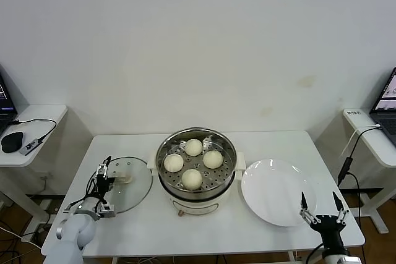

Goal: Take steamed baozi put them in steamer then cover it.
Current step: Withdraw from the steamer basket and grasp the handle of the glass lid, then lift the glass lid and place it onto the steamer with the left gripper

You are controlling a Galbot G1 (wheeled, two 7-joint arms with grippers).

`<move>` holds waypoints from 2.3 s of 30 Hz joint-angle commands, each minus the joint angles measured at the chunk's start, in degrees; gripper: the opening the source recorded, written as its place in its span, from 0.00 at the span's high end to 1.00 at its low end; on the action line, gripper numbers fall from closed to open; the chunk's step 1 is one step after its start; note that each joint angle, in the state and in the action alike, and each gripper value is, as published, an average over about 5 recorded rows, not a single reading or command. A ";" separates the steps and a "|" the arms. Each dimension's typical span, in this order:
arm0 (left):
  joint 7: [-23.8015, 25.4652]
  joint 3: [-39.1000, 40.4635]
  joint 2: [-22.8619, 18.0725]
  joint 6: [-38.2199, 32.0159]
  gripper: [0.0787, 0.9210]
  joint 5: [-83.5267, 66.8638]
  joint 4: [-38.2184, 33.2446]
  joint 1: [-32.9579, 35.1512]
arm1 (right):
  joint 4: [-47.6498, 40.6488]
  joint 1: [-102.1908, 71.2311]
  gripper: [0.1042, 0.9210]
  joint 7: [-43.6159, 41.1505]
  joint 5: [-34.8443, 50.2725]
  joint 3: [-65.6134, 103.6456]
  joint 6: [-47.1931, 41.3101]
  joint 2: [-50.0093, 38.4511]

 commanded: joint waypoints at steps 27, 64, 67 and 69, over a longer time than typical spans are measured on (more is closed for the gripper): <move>-3.30 -0.33 -1.32 -2.18 0.58 -0.47 2.44 0.49 | -0.93 0.10 0.12 -0.22 -1.34 -1.16 0.24 0.11; 14.54 -9.02 13.81 18.19 0.93 -23.46 -44.43 16.48 | 0.28 -0.46 0.12 -0.48 -3.09 -5.53 -0.55 -1.80; 14.88 -4.69 14.62 21.90 0.93 -24.77 -47.47 14.48 | 0.18 -0.31 0.12 -0.29 -4.73 -5.95 -0.42 -1.34; 15.14 -0.97 14.76 24.45 0.93 -24.67 -48.83 12.73 | -0.08 -0.03 0.12 -0.13 -5.98 -6.54 -0.38 -1.00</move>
